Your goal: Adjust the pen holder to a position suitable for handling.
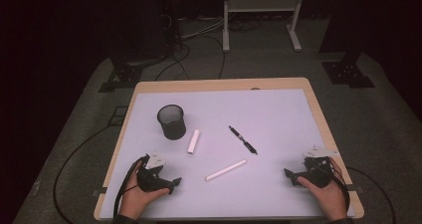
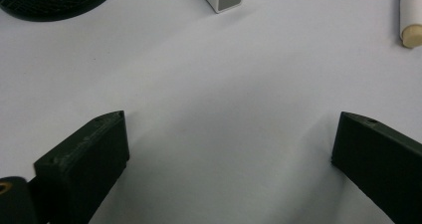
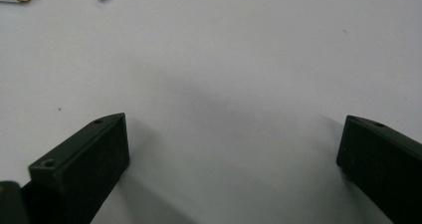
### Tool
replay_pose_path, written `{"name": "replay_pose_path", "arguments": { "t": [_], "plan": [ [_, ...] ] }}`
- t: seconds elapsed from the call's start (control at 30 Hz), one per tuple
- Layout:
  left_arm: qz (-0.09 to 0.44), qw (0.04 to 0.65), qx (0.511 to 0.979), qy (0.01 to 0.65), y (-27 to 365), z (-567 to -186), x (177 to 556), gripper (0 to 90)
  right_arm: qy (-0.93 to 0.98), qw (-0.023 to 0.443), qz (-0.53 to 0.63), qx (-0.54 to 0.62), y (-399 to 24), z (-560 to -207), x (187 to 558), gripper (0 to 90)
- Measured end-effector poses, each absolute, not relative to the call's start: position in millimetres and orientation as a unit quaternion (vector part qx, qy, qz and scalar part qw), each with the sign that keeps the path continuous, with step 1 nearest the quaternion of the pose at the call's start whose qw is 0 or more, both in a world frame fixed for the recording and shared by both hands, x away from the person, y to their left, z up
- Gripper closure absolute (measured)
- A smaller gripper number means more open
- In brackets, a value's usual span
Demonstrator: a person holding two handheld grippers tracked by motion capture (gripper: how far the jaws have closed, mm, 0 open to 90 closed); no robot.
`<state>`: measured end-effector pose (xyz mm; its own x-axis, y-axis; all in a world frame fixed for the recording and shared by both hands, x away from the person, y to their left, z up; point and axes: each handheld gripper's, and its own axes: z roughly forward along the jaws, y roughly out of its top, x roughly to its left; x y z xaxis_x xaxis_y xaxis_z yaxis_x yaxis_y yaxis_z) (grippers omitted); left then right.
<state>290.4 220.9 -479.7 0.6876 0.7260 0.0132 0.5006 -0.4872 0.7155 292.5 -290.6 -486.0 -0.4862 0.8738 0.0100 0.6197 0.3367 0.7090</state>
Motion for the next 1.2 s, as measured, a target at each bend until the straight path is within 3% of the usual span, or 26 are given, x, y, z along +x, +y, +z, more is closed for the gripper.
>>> {"name": "replay_pose_path", "arguments": {
  "t": [0.27, 1.2],
  "plan": [
    [0.167, 0.355, 0.843, 0.369, 225.5, -476.3, 288.7, 13.4, 0.795, 0.191, 0.333, 0.47, -290.6, -486.0, 292.4, 0.0],
    [0.162, 0.369, 0.829, 0.389, 240.7, -448.2, 299.3, 29.1, 0.795, 0.19, 0.334, 0.47, -290.7, -486.1, 292.3, 0.0]
  ]
}}
